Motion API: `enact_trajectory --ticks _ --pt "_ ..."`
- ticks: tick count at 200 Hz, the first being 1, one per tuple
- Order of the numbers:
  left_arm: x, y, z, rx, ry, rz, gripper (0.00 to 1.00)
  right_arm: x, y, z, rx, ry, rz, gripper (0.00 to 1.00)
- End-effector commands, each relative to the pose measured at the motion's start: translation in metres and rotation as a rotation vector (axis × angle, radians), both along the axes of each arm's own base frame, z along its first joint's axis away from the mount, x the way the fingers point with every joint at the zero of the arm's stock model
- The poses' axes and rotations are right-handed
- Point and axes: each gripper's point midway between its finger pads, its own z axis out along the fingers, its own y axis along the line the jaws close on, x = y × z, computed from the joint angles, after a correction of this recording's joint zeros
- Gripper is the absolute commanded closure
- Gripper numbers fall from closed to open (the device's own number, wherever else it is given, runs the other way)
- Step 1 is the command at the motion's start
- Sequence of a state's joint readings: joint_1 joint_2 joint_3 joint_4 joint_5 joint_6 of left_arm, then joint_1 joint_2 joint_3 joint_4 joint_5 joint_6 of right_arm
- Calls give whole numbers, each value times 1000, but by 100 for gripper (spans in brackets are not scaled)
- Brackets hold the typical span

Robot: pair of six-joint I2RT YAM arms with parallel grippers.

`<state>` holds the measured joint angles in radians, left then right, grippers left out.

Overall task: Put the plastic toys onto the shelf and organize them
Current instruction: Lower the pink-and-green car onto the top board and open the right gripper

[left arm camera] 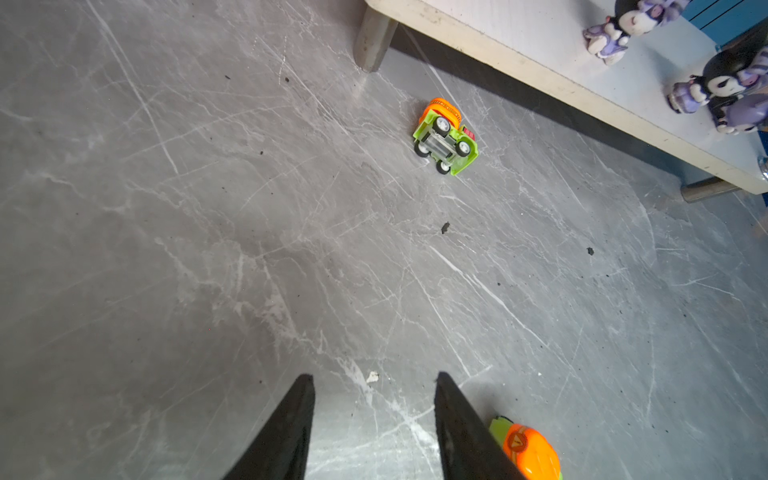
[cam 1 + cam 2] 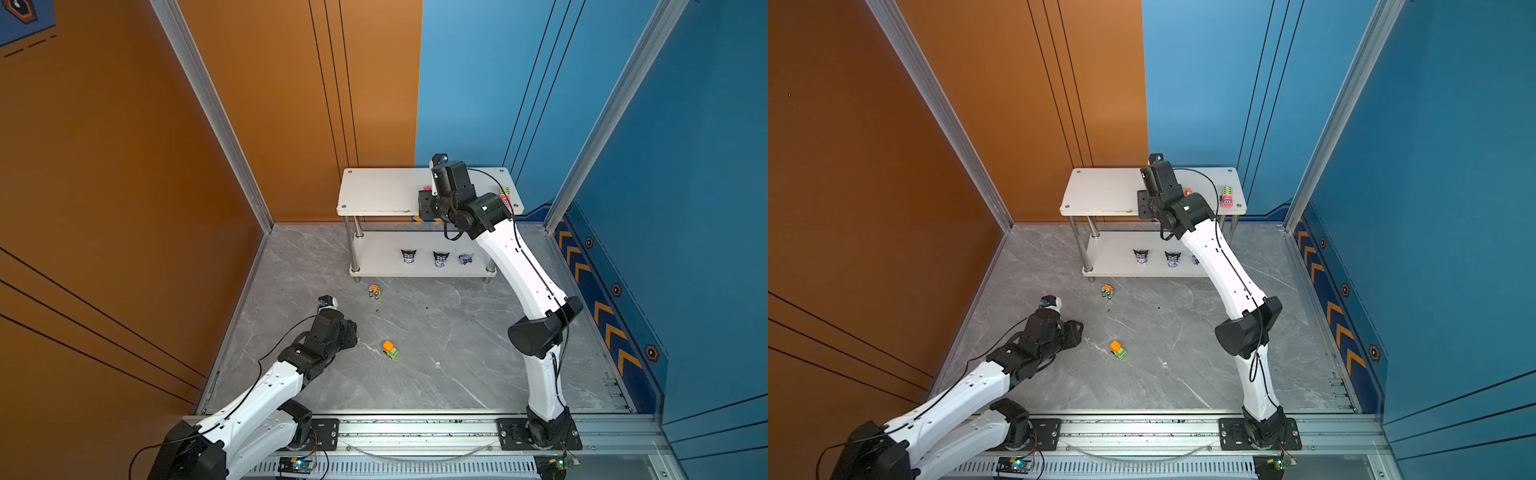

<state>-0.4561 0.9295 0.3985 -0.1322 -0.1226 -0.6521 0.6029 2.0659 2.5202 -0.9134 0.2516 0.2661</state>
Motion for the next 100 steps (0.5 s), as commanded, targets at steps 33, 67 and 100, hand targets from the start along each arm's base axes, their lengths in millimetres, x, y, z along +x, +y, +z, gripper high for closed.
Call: enact_trajectory --ticks 33,67,100 --pt "-4 6 -7 11 24 12 51 -44 -27 37 -35 -49 -32 39" --pt "-4 6 -8 9 28 12 51 -84 -26 21 -60 -38 31 42" --pt "-4 8 -13 17 31 21 51 -157 6 -36 -114 -31 240 50"
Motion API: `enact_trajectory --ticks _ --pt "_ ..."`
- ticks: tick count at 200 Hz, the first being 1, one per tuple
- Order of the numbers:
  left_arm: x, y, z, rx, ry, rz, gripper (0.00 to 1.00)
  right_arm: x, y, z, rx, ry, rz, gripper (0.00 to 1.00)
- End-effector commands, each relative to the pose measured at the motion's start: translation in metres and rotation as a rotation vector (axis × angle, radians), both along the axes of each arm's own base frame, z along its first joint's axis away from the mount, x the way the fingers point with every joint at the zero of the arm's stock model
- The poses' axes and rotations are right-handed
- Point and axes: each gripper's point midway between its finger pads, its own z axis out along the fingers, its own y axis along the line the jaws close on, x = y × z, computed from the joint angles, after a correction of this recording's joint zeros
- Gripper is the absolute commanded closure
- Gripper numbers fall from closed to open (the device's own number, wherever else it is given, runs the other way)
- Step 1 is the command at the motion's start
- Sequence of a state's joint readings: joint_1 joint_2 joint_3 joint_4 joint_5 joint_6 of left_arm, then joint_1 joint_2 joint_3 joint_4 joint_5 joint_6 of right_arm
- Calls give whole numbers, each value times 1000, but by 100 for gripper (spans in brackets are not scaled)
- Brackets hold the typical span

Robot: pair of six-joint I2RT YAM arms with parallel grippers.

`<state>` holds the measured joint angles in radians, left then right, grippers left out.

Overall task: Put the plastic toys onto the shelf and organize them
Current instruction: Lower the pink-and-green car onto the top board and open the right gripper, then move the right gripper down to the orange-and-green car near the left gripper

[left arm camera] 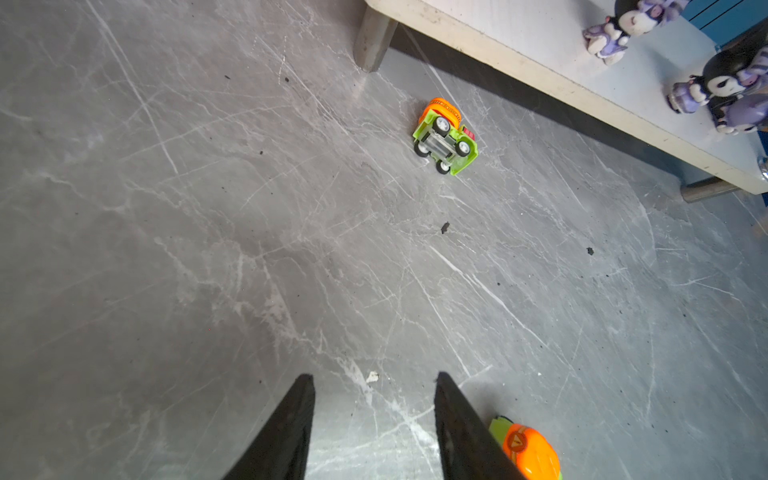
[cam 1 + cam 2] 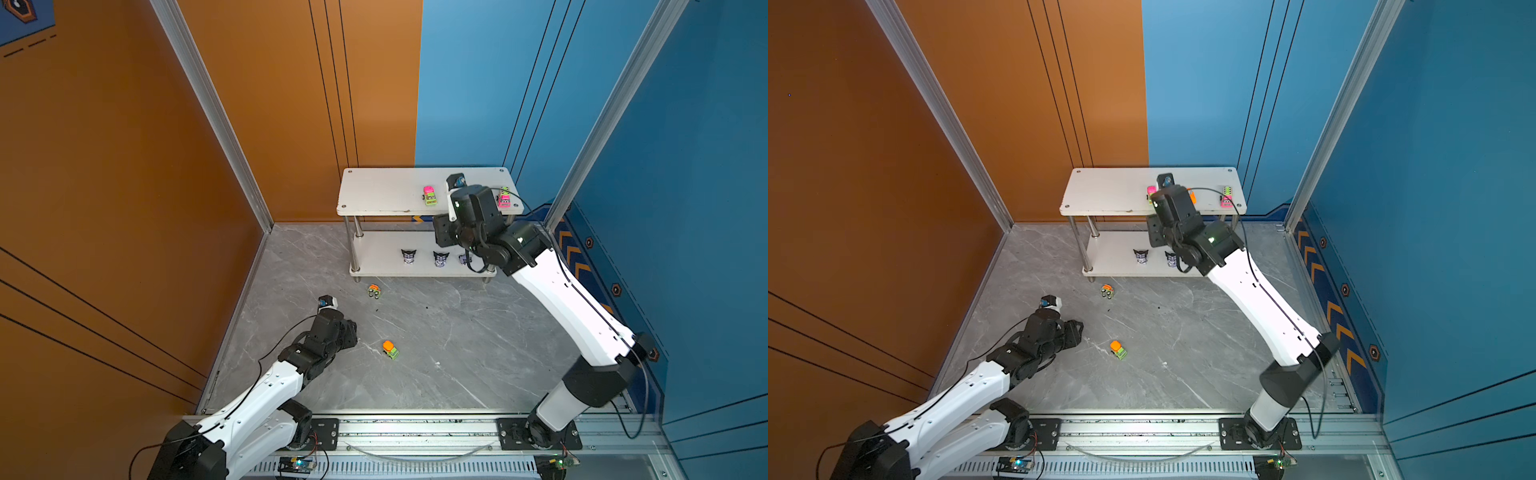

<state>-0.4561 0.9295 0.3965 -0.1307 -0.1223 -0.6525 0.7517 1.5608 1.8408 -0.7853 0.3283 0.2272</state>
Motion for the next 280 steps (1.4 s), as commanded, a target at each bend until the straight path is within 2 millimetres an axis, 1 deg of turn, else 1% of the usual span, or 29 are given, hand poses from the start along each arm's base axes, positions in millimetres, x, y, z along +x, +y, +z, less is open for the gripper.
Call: enact_trajectory --ticks 1,7,9,25,52,63,71,91,100,112,124,149,162,172,178,188,194,202,210,219,231,249,280 --pt "-4 8 -13 17 31 21 51 -40 25 -26 -18 -25 145 51" --pt "-3 7 -13 16 32 22 51 -52 29 -38 -25 -12 179 53" --pt "-3 7 -13 15 32 22 51 -56 30 -40 -23 -11 192 53" --pt "-1 3 -15 2 36 15 51 -86 42 -78 -54 57 298 58" --pt "2 -5 -21 -27 56 3 52 -126 61 -154 -167 215 459 60" --pt "2 -8 -24 -35 65 1 53 -135 66 -183 -218 271 488 56" --pt "2 -9 -25 -39 70 1 56 -140 68 -200 -238 311 505 54" --pt "-1 -16 -25 -40 66 -4 57 -140 69 -230 -231 374 489 53" --pt "-5 -24 -24 -37 64 -11 55 -139 69 -237 -212 400 484 53" --pt "-11 -34 -25 -23 66 -23 53 -139 74 -243 -169 424 508 53" --pt "-20 -43 -26 -7 67 -31 51 -135 71 -250 -171 427 486 53" --pt "-39 -65 -29 5 55 -46 45 -120 53 -262 -178 457 407 53" --pt "-45 -74 -32 13 56 -53 44 -113 43 -265 -160 473 368 53" --pt "-48 -80 -36 27 63 -64 50 -109 34 -267 -150 481 337 53" --pt "-48 -83 -39 37 68 -67 58 -106 29 -267 -141 485 318 54" --pt "-45 -86 -44 47 78 -66 75 -103 22 -268 -126 488 290 55" --pt "-43 -90 -45 52 81 -73 82 -101 17 -269 -119 490 273 56" --pt "-40 -95 -46 61 86 -79 89 -100 11 -270 -110 494 256 56" --pt "-37 -98 -47 76 92 -87 92 -100 7 -270 -104 494 249 56" --pt "-34 -102 -47 93 99 -96 95 -100 2 -270 -99 493 239 56" --pt "-29 -106 -47 109 108 -100 96 -100 -3 -269 -90 488 231 56" --pt "-21 -113 -46 114 116 -113 95 -99 -9 -269 -77 485 218 56" --pt "-8 -127 -41 94 118 -135 92 -99 -17 -272 -60 493 204 56"
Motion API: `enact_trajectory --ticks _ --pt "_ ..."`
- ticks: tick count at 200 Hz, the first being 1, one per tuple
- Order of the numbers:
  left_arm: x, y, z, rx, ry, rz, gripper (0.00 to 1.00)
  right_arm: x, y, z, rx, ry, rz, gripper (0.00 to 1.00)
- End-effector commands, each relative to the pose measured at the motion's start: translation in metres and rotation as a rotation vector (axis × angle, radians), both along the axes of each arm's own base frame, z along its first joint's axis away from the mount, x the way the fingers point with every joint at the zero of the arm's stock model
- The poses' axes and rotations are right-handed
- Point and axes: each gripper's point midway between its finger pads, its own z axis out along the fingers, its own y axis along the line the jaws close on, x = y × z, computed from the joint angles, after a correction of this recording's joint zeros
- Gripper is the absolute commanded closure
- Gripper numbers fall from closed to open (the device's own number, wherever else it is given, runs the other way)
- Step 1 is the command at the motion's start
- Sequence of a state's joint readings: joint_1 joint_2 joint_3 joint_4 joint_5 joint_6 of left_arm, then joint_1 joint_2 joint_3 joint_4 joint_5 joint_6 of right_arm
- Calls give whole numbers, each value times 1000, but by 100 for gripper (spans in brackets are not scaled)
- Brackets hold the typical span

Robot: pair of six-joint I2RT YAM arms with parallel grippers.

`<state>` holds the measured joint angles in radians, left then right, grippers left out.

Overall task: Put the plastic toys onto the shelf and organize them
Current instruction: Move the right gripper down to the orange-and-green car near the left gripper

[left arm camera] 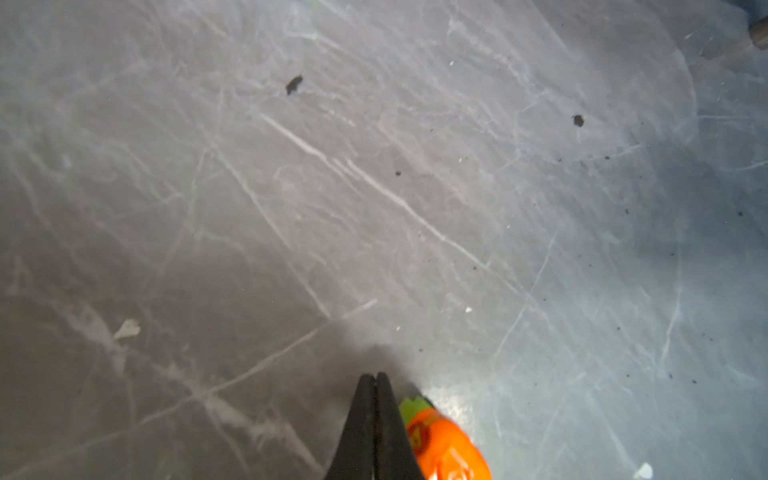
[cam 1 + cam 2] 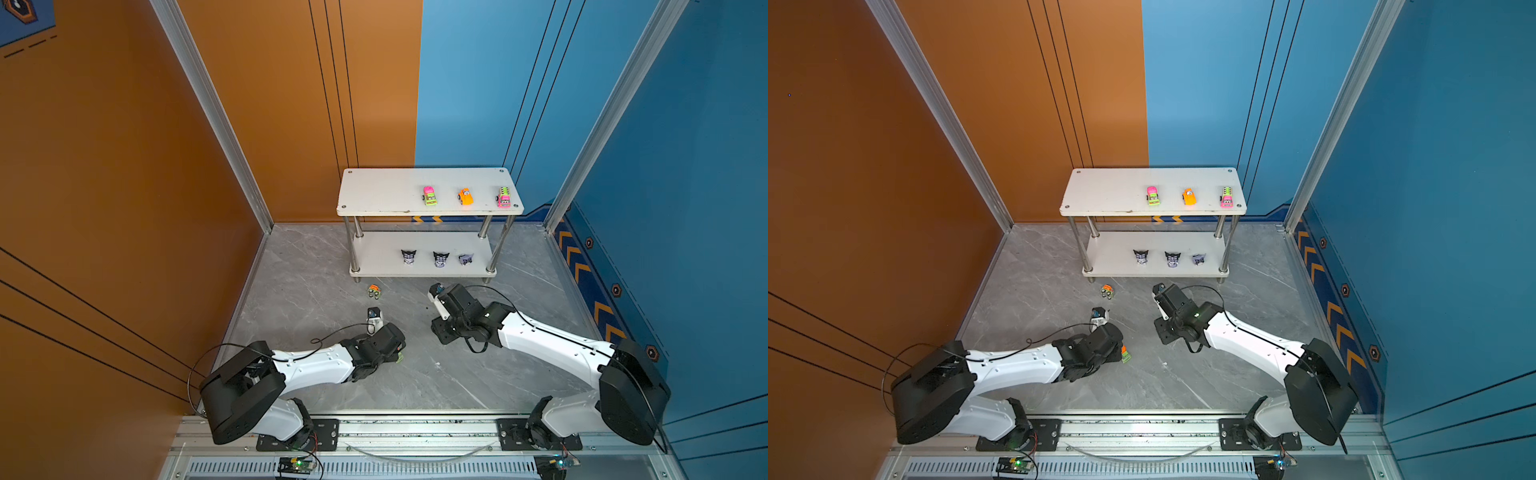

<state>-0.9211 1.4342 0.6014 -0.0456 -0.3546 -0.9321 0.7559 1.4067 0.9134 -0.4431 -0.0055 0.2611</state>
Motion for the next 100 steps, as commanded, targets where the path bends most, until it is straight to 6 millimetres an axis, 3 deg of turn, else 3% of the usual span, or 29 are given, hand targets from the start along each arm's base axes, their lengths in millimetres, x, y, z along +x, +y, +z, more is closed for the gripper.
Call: enact_trajectory --ticks 1,37,65,81,100 --pt "10 -8 3 2 6 -28 92 0 -4 -1 29 9 -20 56" --pt "15 -21 4 -21 16 -51 87 1 -14 0 33 4 -44 56" --pt "8 -9 11 -7 15 -35 85 -1 -14 1 50 10 -45 56" --pt "1 4 16 6 3 -6 80 -5 -5 -3 72 40 0 52" --pt "-6 23 21 15 -15 39 74 -24 21 -12 15 27 125 43"
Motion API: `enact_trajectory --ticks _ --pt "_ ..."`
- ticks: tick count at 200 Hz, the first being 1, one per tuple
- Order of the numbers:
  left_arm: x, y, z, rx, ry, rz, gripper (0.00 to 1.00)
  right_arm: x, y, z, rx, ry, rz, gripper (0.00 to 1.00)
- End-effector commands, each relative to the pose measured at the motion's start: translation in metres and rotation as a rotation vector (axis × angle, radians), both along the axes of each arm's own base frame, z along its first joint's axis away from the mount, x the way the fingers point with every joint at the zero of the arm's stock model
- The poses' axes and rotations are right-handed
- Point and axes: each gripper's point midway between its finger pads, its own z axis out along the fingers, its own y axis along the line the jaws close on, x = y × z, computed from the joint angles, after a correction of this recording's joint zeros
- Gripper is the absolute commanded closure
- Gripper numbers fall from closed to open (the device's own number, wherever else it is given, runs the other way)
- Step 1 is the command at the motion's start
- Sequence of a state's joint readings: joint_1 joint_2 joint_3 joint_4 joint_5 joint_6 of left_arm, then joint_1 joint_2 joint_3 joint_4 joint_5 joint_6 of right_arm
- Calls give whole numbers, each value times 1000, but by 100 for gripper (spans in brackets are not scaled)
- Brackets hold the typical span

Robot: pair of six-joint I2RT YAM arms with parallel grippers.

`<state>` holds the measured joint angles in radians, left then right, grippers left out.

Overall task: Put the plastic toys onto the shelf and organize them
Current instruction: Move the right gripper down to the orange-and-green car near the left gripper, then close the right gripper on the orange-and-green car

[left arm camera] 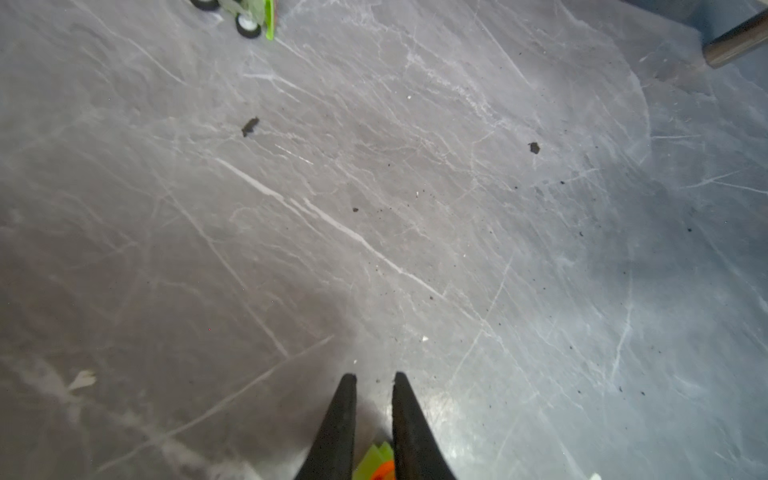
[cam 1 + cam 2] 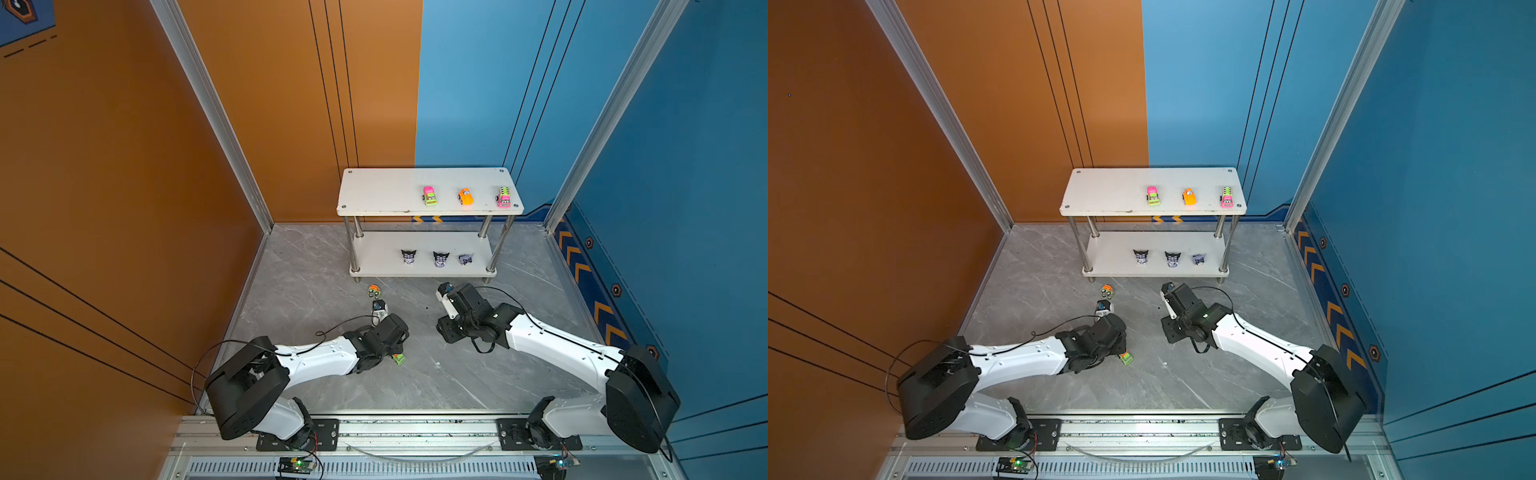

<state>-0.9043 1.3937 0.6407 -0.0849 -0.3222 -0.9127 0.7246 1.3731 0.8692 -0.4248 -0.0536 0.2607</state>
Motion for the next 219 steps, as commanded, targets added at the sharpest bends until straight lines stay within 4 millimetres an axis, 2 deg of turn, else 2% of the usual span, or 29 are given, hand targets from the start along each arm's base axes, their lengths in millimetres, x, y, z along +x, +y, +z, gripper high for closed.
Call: enact_trajectory --ticks 1,16,61,94,108,121,156,180,219 --pt "-12 30 2 51 -7 60 74 -21 29 -10 -24 0 137 42" --pt "-20 47 2 61 -5 96 67 -34 48 -20 -82 -30 205 37" --pt "-35 70 6 66 -20 152 59 -61 101 -46 -41 25 325 36" --pt "-38 82 10 52 -49 180 54 -57 121 -57 -85 -14 333 32" --pt "-38 84 12 49 -55 183 53 -50 127 -62 -92 -16 312 32" --pt "-37 84 13 49 -57 184 53 -44 133 -66 -95 -13 289 37" --pt "-36 85 14 52 -62 182 53 -26 136 -64 -81 -40 162 56" --pt "-34 84 13 49 -60 179 52 -7 126 -61 -75 -55 38 73" --pt "-32 80 10 42 -54 171 53 23 111 -62 -29 -24 -147 79"
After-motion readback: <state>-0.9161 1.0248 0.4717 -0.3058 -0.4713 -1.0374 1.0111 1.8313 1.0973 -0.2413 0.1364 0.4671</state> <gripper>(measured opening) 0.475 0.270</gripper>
